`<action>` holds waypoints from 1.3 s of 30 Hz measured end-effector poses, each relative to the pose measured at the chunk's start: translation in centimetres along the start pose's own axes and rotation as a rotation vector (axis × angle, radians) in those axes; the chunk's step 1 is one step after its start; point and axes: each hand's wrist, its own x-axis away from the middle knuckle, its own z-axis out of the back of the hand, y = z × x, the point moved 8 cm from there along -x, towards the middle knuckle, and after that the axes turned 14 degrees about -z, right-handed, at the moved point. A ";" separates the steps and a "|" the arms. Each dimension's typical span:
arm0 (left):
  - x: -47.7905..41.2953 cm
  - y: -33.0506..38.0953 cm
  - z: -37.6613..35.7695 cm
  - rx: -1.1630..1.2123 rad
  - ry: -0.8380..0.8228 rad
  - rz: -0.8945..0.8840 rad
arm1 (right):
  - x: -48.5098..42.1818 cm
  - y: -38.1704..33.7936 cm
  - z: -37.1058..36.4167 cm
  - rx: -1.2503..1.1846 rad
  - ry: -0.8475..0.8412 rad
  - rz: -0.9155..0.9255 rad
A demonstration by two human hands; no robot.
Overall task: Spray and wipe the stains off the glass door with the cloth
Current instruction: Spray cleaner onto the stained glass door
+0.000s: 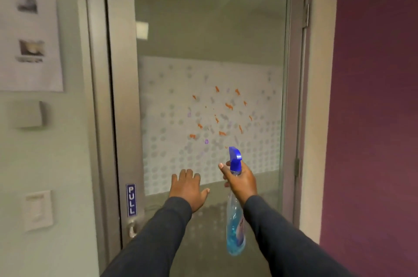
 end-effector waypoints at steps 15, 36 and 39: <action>-5.3 -4.1 14.1 -0.182 0.252 0.065 | -6.0 -18.9 0.0 0.082 0.053 0.259; -4.0 -1.4 13.0 -0.217 0.200 0.034 | -4.4 -15.7 6.6 0.062 -0.114 0.127; -3.4 -1.0 12.5 -0.205 0.191 0.045 | -3.3 -14.9 3.9 0.148 -0.163 0.080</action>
